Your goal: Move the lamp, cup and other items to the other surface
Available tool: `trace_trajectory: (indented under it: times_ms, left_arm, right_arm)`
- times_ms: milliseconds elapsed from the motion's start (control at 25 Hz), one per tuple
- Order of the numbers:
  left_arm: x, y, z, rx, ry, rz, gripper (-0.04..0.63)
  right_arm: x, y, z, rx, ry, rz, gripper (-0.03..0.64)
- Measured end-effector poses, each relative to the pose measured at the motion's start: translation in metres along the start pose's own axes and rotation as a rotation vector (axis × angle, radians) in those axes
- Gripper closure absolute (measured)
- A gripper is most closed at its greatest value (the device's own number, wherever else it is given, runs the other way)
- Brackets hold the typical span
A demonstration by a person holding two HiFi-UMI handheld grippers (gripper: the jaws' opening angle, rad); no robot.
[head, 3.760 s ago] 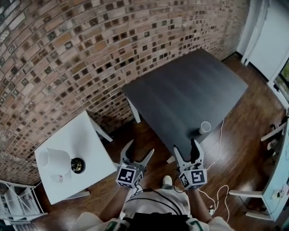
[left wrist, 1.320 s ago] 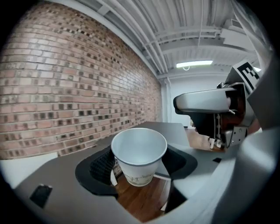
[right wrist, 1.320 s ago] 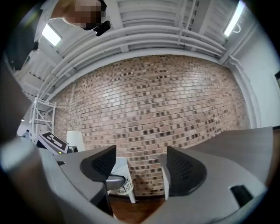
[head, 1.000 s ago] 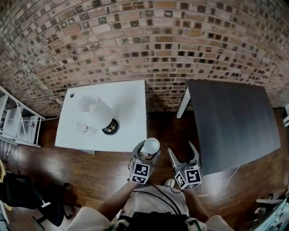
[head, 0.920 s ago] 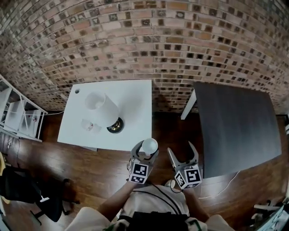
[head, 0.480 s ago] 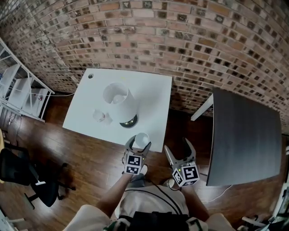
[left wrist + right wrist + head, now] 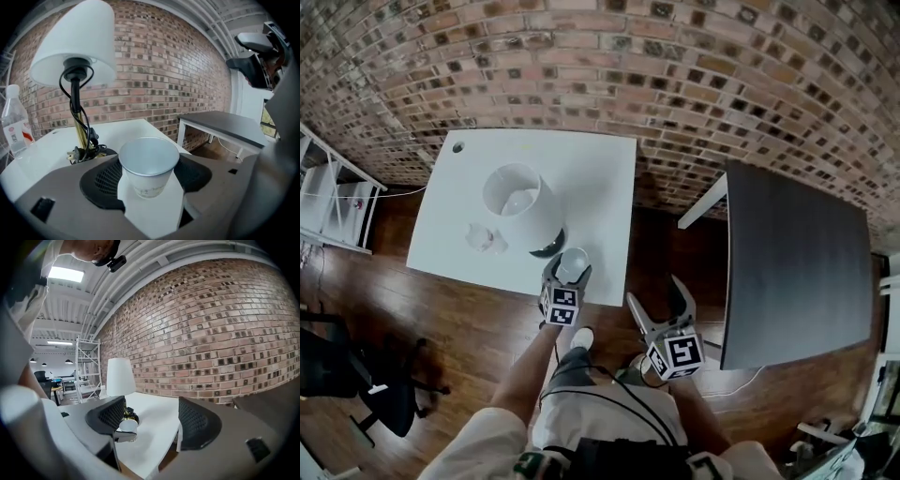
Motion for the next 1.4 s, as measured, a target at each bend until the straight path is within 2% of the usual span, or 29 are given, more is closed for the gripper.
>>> trace_trajectory:
  times_ms: [160,200,240,280,320,480,600,760,960,1080,1200,1320,1400]
  left_arm:
    - [-0.009,0.001,-0.012,-0.015,0.077,0.011,0.265]
    - [-0.010,0.000,-0.012,-0.021,0.091,0.024,0.232]
    - [-0.010,-0.002,-0.011,-0.025,0.099,0.048,0.145]
    - [-0.010,-0.004,-0.008,-0.023,0.099,0.070,0.118]
    - [-0.009,-0.005,-0.002,-0.013,0.092,0.082,0.118]
    - [0.003,-0.011,0.041,0.047,0.014,0.048,0.118]
    - [0.029,-0.026,0.076,0.065,-0.076,0.019,0.121]
    - [0.076,-0.055,0.107,0.047,-0.200,-0.030,0.152]
    - [0.132,-0.102,0.127,0.008,-0.346,-0.095,0.155]
    - [0.156,-0.133,0.135,-0.031,-0.397,-0.140,0.167]
    - [0.172,-0.158,0.142,-0.044,-0.435,-0.121,0.169]
    - [0.171,-0.167,0.137,-0.059,-0.429,-0.137,0.176]
    - [0.170,-0.172,0.133,-0.069,-0.422,-0.139,0.176]
  right_arm:
    - [-0.003,-0.009,0.012,-0.023,0.011,-0.014,0.245]
    - [-0.003,-0.010,0.015,-0.026,0.017,-0.023,0.245]
    - [-0.001,-0.011,0.019,-0.026,0.027,-0.036,0.245]
    - [0.001,-0.012,0.021,-0.025,0.032,-0.046,0.245]
    - [0.002,-0.014,0.022,-0.024,0.030,-0.052,0.245]
    - [0.003,-0.025,0.027,-0.032,-0.014,-0.064,0.245]
    - [0.009,-0.032,0.037,-0.043,-0.052,-0.063,0.245]
    - [0.018,-0.045,0.052,-0.067,-0.106,-0.078,0.245]
    - [0.030,-0.065,0.077,-0.123,-0.170,-0.077,0.245]
    - [0.037,-0.076,0.095,-0.154,-0.187,-0.084,0.245]
    - [0.043,-0.086,0.113,-0.190,-0.205,-0.103,0.245]
    - [0.043,-0.096,0.126,-0.231,-0.222,-0.097,0.245]
    - [0.040,-0.102,0.131,-0.263,-0.215,-0.078,0.273]
Point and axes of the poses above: the fingertips, and each gripper's own axes: z backward along the fingers, y to its left, x out of its top, the point moved 8 cm from there along z, backward along the fingers, and after that the axes turned 12 degrees about -x, right-handed, at the moved point
